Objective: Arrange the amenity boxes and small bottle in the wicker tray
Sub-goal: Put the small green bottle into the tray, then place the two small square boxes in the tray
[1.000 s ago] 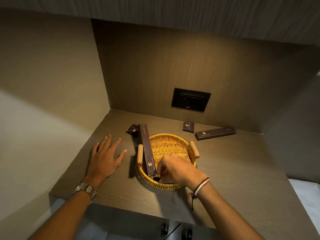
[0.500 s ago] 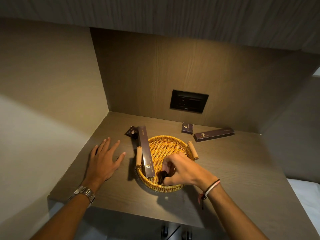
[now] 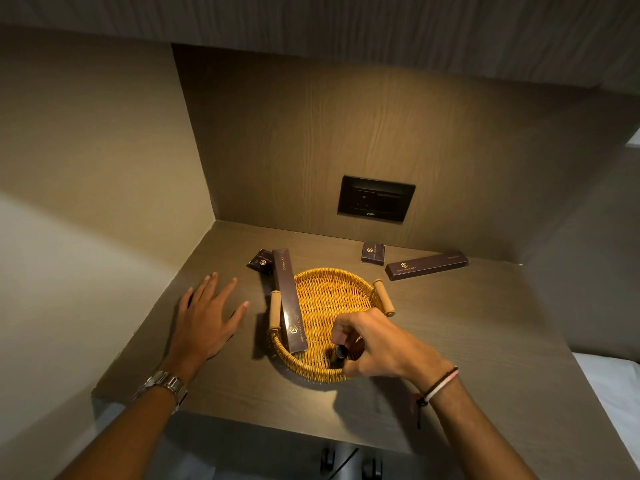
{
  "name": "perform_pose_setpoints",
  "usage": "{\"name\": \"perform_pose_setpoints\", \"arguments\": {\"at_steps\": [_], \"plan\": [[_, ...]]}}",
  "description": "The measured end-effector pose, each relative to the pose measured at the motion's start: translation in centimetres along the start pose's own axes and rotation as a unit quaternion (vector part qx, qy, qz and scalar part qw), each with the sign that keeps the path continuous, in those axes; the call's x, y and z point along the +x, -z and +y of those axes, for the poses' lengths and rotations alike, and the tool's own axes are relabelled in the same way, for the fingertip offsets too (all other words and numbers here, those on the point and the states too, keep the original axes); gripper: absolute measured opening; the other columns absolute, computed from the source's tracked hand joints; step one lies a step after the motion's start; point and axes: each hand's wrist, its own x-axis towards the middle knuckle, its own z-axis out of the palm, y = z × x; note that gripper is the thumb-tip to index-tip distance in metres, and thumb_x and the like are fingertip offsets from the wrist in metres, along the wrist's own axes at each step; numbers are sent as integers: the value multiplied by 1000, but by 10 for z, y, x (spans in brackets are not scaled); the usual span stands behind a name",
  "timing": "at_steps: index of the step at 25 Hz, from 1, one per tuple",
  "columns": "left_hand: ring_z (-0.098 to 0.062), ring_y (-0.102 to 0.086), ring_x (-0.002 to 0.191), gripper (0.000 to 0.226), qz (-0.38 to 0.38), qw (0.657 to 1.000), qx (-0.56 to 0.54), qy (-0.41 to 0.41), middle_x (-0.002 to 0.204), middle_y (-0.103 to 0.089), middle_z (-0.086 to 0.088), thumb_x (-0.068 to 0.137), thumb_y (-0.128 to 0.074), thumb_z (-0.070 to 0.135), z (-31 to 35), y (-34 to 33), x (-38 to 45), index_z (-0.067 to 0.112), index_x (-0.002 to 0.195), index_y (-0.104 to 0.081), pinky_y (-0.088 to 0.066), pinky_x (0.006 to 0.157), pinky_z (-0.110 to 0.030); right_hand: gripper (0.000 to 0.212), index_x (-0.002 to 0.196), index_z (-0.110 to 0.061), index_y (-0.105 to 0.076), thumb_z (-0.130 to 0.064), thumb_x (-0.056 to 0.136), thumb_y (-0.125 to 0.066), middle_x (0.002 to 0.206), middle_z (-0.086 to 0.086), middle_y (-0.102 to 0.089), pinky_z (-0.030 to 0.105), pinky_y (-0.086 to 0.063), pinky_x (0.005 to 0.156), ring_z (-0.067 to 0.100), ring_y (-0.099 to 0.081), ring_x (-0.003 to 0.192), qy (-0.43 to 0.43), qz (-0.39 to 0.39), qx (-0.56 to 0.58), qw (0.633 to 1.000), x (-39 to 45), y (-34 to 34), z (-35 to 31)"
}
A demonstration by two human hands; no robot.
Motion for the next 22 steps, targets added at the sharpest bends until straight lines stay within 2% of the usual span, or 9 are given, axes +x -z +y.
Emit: {"name": "perform_pose_setpoints", "arguments": {"at_steps": [4,6,8,10,11,13,15,19,22], "plan": [[-24,-20,150,66,-1,1000,8,1,162,-26,-11,93,-36,65,0,-1,-1,33,151,-30,-15,118,-48,35,102,-30,-64,-25,74,-84,104,-13,-62,27,-57,86,6,-62,99,-8,27,27,999,-9,31,-4],[-24,-20,149,66,-1,1000,9,1,162,-26,-11,93,-37,64,0,-1,-1,33,151,-31,-16,118,-49,26,95,-29,-67,-21,74,-81,96,-9,-67,28,-60,79,6,-66,91,6,87,50,995,-3,51,-1],[-25,-22,149,66,1,1000,3,0,161,-27,-11,92,-38,64,0,-1,-1,32,150,-33,-17,118,-50,18,94,-24,-68,-18,79,-75,94,-6,-69,30,-60,77,10,-68,87,-7,181,35,983,18,67,8],[-25,-21,149,66,-1,1000,-1,0,162,-26,-11,92,-39,63,0,-1,-1,32,150,-33,-17,119,-50,21,105,-17,-67,-21,84,-72,102,3,-70,40,-59,82,18,-67,93,-63,258,-30,964,53,79,23],[-25,-20,150,66,-2,1000,-2,1,162,-25,-11,92,-40,63,1,0,-1,32,150,-33,-16,119,-50,27,111,-15,-65,-25,87,-71,107,8,-69,43,-58,85,25,-66,99,-99,268,-75,955,72,83,31],[-24,-18,150,66,-3,1000,-9,2,163,-24,-10,93,-41,62,1,1,-2,33,151,-32,-14,120,-50,37,119,-13,-61,-34,90,-69,115,13,-67,44,-54,86,32,-63,106,-168,237,-157,944,105,86,48],[-25,-19,150,65,2,1000,-19,4,162,-24,-10,92,-43,61,2,2,-2,33,150,-34,-14,120,-50,44,122,-12,-58,-37,89,-71,120,15,-66,46,-54,89,34,-62,109,-207,188,-184,942,128,85,63],[-23,-19,150,65,0,1000,-20,6,162,-25,-9,92,-42,62,2,2,-3,34,150,-33,-15,120,-50,54,128,-12,-54,-23,82,-79,128,17,-61,47,-54,91,36,-61,113,-219,137,-154,954,143,94,80],[-23,-21,149,65,10,1000,-9,1,162,-27,-10,92,-39,64,1,1,-3,34,150,-33,-17,120,-49,63,129,-12,-55,-26,76,-85,129,17,-59,49,-53,93,37,-59,116,-206,145,-162,954,139,101,75]]}}
